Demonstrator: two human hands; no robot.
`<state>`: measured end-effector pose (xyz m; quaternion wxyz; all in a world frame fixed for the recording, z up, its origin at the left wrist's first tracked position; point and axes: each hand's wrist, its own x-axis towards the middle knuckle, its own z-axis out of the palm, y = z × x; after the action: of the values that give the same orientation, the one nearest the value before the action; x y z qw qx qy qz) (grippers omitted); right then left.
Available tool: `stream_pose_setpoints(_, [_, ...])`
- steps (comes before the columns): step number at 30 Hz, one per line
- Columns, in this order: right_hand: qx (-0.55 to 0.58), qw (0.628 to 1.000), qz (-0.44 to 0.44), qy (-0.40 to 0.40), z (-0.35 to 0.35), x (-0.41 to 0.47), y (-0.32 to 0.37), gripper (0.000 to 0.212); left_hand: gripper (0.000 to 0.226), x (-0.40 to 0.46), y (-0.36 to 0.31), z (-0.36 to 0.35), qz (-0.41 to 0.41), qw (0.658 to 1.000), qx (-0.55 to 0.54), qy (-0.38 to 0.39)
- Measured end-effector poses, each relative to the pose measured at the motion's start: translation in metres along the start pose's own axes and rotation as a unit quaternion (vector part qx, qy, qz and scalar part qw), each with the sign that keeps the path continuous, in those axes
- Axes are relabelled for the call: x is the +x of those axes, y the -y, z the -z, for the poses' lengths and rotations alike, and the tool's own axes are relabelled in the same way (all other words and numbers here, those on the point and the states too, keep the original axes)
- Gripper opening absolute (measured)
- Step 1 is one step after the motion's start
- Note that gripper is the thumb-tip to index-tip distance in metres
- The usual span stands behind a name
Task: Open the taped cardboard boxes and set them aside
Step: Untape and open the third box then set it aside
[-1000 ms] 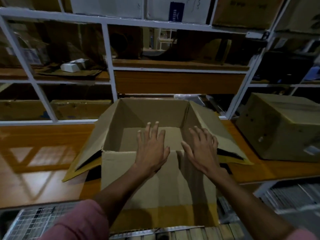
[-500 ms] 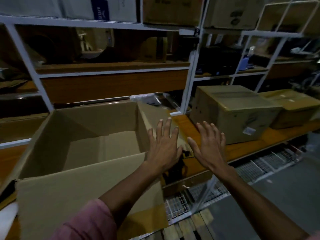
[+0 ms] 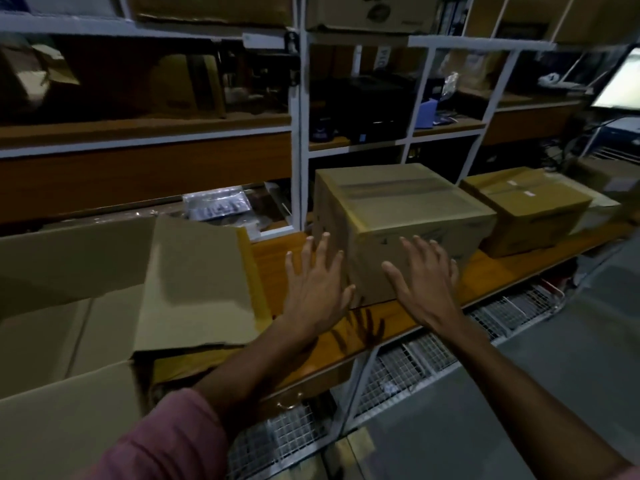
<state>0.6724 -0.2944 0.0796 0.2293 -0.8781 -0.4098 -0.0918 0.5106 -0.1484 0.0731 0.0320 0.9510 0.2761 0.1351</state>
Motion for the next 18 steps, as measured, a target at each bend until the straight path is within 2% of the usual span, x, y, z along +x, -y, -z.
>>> stream_pose_setpoints(4, [0.017,1.0,-0.004,-0.004,-0.01,0.049,-0.028,0.087,0.071,0.05,-0.012,-0.016,-0.002,1.0,-0.001,0.011])
stream_pose_setpoints(8, [0.018,1.0,-0.007,-0.002,-0.018,0.09,-0.052,0.089,0.065,0.117,-0.03,-0.034,-0.039,0.999,-0.008,0.003])
stream_pose_setpoints(12, [0.01,1.0,-0.002,0.026,-0.024,0.129,-0.081,0.079,0.062,0.176,-0.055,-0.054,-0.076,0.997,0.002,0.011])
stream_pose_setpoints(15, [0.019,0.999,-0.013,0.027,-0.027,0.154,-0.102,0.071,0.063,0.213,-0.065,-0.063,-0.062,0.998,-0.002,0.019])
stream_pose_setpoints(18, [0.028,0.999,-0.016,0.035,-0.03,0.181,-0.124,0.069,0.069,0.249,-0.067,-0.071,-0.005,0.999,-0.016,0.029])
